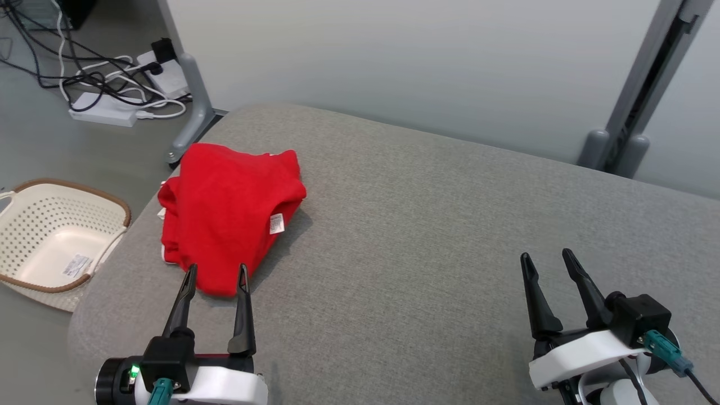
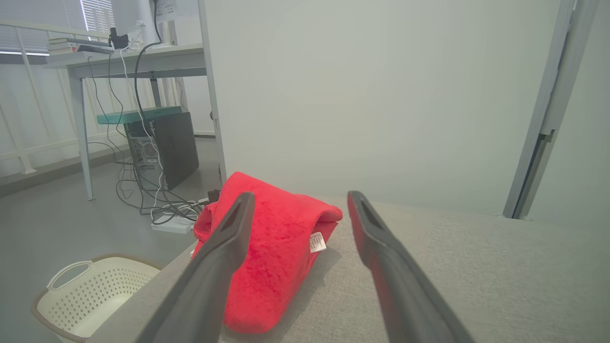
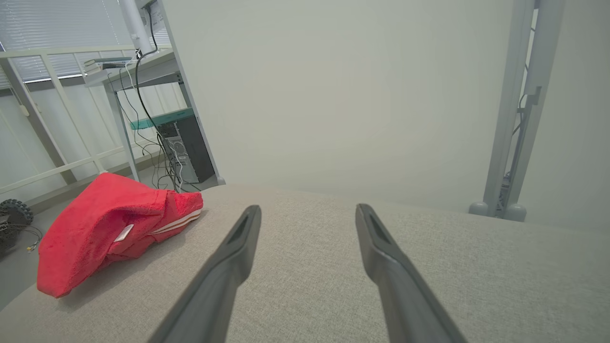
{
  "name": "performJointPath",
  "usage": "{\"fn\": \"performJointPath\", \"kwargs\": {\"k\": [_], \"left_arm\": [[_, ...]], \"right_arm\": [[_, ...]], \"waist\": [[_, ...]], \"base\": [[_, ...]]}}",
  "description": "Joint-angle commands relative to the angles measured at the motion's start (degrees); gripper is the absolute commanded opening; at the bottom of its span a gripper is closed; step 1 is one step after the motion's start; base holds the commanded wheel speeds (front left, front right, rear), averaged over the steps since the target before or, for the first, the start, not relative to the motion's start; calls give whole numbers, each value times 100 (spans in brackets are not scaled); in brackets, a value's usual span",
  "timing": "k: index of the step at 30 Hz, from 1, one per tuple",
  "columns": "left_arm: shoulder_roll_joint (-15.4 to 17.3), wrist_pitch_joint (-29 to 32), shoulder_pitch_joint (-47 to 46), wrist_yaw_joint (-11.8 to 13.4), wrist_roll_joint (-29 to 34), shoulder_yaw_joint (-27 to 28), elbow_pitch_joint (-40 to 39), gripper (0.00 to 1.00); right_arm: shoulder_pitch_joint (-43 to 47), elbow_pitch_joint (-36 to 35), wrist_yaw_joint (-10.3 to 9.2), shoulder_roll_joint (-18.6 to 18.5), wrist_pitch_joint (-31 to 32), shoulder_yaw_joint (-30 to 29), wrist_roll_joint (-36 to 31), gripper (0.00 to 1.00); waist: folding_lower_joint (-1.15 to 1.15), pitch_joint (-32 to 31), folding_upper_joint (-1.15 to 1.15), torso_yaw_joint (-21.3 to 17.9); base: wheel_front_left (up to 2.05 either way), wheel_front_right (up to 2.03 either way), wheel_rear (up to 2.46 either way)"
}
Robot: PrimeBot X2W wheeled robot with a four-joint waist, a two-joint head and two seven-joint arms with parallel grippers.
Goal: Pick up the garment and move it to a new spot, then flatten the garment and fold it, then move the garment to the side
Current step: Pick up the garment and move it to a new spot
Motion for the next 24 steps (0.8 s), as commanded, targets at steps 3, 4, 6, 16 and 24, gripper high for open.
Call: {"fn": "performJointPath", "kwargs": {"k": [3,4,6,16,24], "left_arm": [[17,-12,71,-24,48,12,12,100],[16,-12,83,-21,43,9,11,100],[16,-12,93,-17,29,1,4,100],[17,-12,177,103,-46,131,-128,100],[17,-12,184,116,-57,184,-166,100]], "right_arm": [[108,-34,10,-40,-18,49,64,100],[110,-35,10,-41,-18,64,66,100],[92,-31,10,-41,-18,105,62,100],[-162,106,10,-43,-18,335,85,100],[-225,167,10,-43,-18,372,105,100]], "waist": [[0,-77,0,379],[0,-77,0,439],[0,-58,0,548],[0,80,0,657],[0,61,0,650]], "base": [[0,0,0],[0,0,0],[0,0,0],[0,0,0],[0,0,0]]}}
